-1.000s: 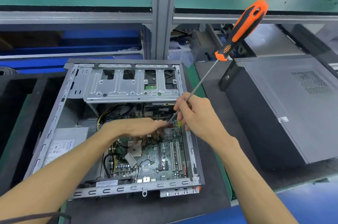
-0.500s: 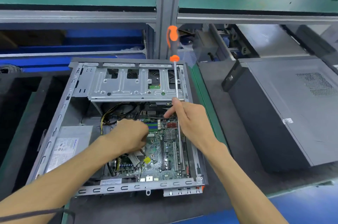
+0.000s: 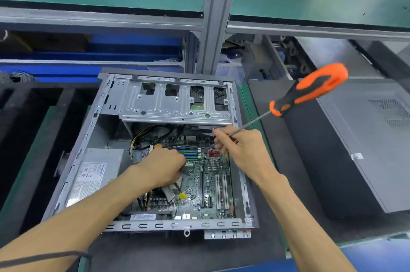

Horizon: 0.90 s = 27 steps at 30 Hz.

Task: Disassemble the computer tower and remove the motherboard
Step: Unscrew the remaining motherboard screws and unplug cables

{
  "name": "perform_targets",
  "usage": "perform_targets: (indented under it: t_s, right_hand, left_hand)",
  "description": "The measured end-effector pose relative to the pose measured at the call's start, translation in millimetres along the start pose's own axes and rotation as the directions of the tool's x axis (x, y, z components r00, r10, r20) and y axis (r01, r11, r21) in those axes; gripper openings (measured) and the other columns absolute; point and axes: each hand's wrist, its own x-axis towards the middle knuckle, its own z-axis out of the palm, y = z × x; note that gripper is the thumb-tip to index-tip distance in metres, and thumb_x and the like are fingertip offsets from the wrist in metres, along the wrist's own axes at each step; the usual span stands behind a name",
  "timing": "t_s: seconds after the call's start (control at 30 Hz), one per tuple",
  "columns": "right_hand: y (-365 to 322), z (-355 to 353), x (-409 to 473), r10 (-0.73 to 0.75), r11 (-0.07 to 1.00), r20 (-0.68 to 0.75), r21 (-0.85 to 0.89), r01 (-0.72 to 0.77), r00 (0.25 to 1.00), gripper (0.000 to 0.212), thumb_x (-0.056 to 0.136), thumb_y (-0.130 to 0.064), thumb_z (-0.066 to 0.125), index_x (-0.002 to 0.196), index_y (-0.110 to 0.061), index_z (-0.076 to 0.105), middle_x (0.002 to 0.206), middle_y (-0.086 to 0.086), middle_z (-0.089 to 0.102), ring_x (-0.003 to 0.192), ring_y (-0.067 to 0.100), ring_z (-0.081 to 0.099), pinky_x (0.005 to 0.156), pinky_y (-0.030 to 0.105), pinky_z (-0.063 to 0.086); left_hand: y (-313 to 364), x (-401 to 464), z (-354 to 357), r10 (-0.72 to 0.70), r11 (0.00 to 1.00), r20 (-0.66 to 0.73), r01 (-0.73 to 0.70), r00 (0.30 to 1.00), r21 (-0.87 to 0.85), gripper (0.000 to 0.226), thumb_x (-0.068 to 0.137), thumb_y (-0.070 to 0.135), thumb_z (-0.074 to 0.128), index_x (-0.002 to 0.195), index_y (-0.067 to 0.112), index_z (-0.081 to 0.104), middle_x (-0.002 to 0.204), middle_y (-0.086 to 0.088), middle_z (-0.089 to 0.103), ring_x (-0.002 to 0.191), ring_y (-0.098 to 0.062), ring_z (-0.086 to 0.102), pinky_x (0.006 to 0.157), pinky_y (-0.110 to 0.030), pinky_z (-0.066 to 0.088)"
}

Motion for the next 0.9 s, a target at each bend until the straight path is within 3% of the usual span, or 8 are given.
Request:
perform_targets:
  t_s: [0.07,0.13,0.23,0.33,0.53,0.67,0.77,0.9]
  right_hand:
    - [0,3,0,-0.042,0.964,0.023,-0.261,0.046,0.999,0.032,0.099,-0.047,0.057,0.074,-0.032,0.070,0.070,-0.016,0.068,0.067,0.005,0.066,0.068,0.034,0.056]
    - [-1,6,2,-0.057,0.921,0.042,-0.385,0.069,0.998,0.040,0.100,-0.050,0.055,0.074,-0.027,0.075,0.080,-0.016,0.067,0.080,0.011,0.063,0.075,0.034,0.050]
    - [3,9,4,-0.071,0.894,0.100,-0.436,0.107,0.992,0.041,0.101,-0.044,0.057,0.077,-0.020,0.080,0.081,-0.011,0.065,0.089,0.018,0.054,0.086,0.039,0.038]
    - [7,10,4,-0.073,0.883,0.087,-0.458,0.105,0.994,0.040,0.102,-0.044,0.056,0.079,-0.020,0.079,0.078,-0.014,0.052,0.087,0.018,0.046,0.080,0.035,0.029]
    - [10,15,8,-0.130,0.806,0.092,-0.570,0.159,0.987,0.040,0.101,-0.046,0.055,0.083,-0.019,0.079,0.081,0.001,0.065,0.082,0.015,0.029,0.073,0.032,0.018]
    - [8,17,8,-0.203,0.737,0.100,-0.639,0.219,0.974,0.030,0.094,-0.039,0.068,0.077,-0.017,0.079,0.072,0.005,0.063,0.073,0.017,0.031,0.074,0.033,0.023]
    - [10,17,9,-0.143,0.750,0.161,-0.627,0.213,0.977,0.040,0.101,-0.047,0.055,0.084,-0.020,0.078,0.085,0.002,0.068,0.080,0.019,0.040,0.077,0.031,0.017]
    - [6,16,8,-0.179,0.757,0.142,-0.612,0.228,0.974,0.033,0.094,-0.037,0.070,0.073,-0.013,0.078,0.066,0.006,0.058,0.070,0.023,0.043,0.070,0.030,0.011]
  left_hand:
    - [1,1,0,0.004,1.000,0.027,-0.004,1.000,0.017,0.016,0.090,0.024,0.049,0.092,0.019,0.064,0.095,-0.005,0.071,0.087,-0.029,0.067,0.069,-0.036,0.039]
    - [2,2,0,0.000,1.000,0.046,-0.001,0.999,0.022,0.017,0.091,0.024,0.049,0.094,0.018,0.065,0.095,-0.006,0.071,0.086,-0.030,0.068,0.066,-0.035,0.042]
    - [2,2,2,-0.005,1.000,0.054,0.003,0.999,0.027,0.016,0.091,0.023,0.050,0.096,0.018,0.065,0.096,-0.006,0.070,0.085,-0.030,0.068,0.063,-0.033,0.042]
    - [2,2,4,-0.009,0.999,0.050,0.007,0.999,0.042,0.016,0.092,0.024,0.050,0.096,0.016,0.063,0.097,-0.007,0.070,0.084,-0.030,0.068,0.061,-0.033,0.041]
    - [3,5,5,-0.019,1.000,0.065,0.018,0.998,0.019,0.018,0.091,0.025,0.052,0.101,0.017,0.064,0.099,-0.007,0.070,0.087,-0.030,0.068,0.064,-0.034,0.043]
    - [4,6,6,-0.025,1.000,0.066,0.025,0.998,0.000,0.021,0.092,0.026,0.051,0.104,0.019,0.066,0.101,-0.006,0.071,0.090,-0.030,0.068,0.070,-0.037,0.049]
    - [3,6,6,-0.026,0.999,0.063,0.028,0.998,-0.033,0.022,0.091,0.027,0.052,0.106,0.021,0.067,0.102,-0.005,0.072,0.091,-0.029,0.068,0.074,-0.038,0.052]
    - [3,5,5,-0.022,0.997,0.070,0.026,0.997,-0.066,0.021,0.092,0.029,0.053,0.105,0.023,0.067,0.102,-0.004,0.072,0.092,-0.028,0.068,0.074,-0.036,0.052]
